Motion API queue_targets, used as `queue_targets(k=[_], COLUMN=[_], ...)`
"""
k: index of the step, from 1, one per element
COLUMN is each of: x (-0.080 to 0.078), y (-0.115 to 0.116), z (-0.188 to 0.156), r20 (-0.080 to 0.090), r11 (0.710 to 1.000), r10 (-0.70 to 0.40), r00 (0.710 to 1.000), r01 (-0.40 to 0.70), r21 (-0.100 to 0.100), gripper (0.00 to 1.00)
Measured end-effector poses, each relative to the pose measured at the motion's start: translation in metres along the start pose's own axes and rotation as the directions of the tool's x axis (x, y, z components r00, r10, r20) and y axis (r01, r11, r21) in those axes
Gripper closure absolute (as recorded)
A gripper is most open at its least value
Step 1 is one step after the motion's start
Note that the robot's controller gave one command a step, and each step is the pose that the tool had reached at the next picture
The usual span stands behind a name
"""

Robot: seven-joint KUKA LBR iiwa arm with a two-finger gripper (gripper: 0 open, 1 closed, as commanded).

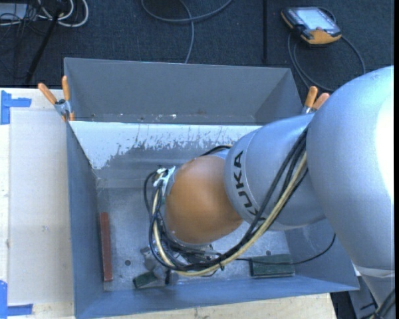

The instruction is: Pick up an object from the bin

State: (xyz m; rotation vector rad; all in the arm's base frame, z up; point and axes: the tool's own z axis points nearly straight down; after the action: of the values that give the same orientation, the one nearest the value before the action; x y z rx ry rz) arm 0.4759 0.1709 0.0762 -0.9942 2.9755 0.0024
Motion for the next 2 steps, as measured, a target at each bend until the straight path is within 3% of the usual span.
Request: queue_targets(k=[1, 2], x=[-0.0009, 0.0000], y=[-0.0014, -0.0006], z=[0.0009, 0.0007], r20=[0.007, 0.002], r11=[1.000, 1.000], r10=[0.000, 0.003], r00=[1.000, 1.000], r01=[0.000, -0.003], r21=[0.002, 0.001], gripper=[0.00, 1.00])
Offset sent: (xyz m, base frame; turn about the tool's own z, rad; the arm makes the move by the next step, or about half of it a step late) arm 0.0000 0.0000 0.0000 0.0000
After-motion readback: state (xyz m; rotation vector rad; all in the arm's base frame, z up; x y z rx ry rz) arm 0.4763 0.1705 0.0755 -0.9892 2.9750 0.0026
